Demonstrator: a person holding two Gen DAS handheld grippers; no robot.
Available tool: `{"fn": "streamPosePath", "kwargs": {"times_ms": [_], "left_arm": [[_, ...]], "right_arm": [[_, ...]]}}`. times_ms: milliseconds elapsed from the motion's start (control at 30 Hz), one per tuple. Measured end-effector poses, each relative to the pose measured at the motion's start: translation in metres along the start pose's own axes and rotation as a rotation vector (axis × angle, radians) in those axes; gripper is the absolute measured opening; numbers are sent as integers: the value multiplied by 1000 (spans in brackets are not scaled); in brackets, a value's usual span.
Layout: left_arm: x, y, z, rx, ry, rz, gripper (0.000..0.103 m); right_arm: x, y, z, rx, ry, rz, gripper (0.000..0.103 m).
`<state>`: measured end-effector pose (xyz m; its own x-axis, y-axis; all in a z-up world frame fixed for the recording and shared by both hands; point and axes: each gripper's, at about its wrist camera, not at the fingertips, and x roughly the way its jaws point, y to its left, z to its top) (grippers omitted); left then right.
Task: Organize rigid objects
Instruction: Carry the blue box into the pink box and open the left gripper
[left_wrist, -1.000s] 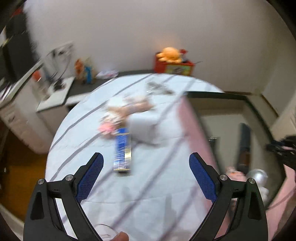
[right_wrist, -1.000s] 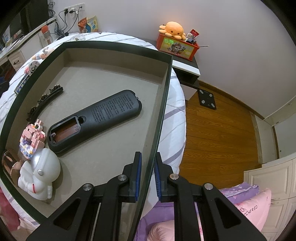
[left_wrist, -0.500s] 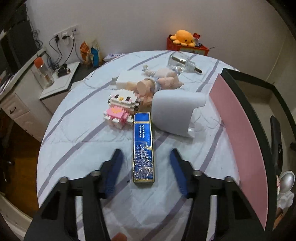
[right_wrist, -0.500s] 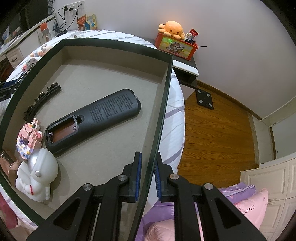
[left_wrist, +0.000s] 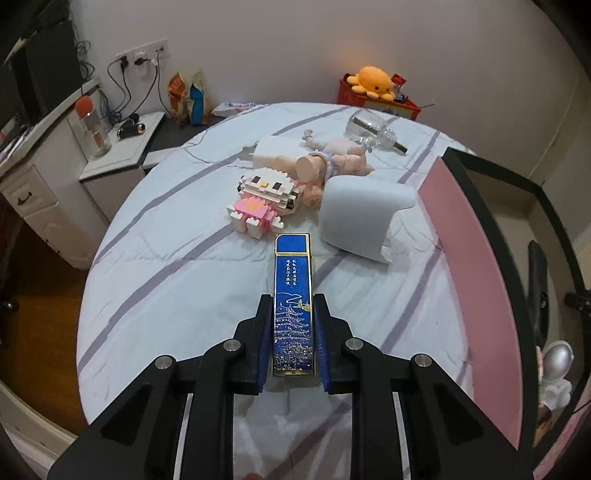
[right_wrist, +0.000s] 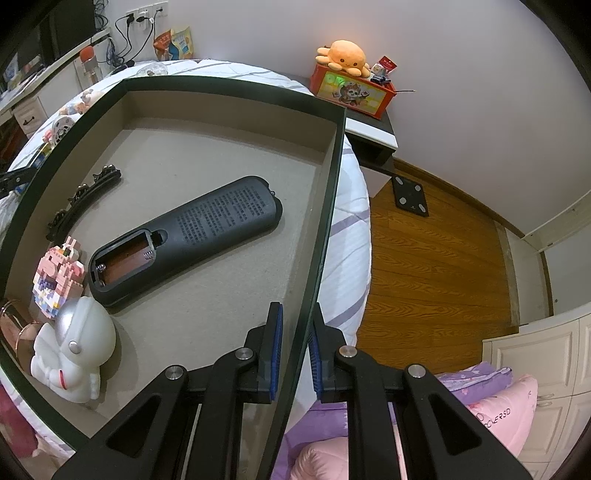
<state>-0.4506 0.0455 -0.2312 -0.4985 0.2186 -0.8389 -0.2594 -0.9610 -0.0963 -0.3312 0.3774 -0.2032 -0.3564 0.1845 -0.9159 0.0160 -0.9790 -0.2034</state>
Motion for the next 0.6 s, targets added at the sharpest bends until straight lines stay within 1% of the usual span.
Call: {"fn": "streamPosePath", "kwargs": {"times_ms": [200, 333, 400, 533, 600], "left_arm": [[-23, -6, -7, 10, -20, -29, 20], [-40, -15, -7, 22, -38, -27, 20], [-49, -22, -5, 27, -57, -54, 20], [-67, -51, 1, 90, -92, -96, 20], [-73, -69, 8, 116, -102, -139, 20]], "right_arm": [[-1, 1, 1, 4, -2, 5, 14], [-1, 1, 2, 7, -4, 12, 14], [-2, 0, 3, 10, -4, 19, 14], [-4, 1, 1, 16, -10, 32, 15], [-5, 0, 2, 16, -11, 40, 15]]}}
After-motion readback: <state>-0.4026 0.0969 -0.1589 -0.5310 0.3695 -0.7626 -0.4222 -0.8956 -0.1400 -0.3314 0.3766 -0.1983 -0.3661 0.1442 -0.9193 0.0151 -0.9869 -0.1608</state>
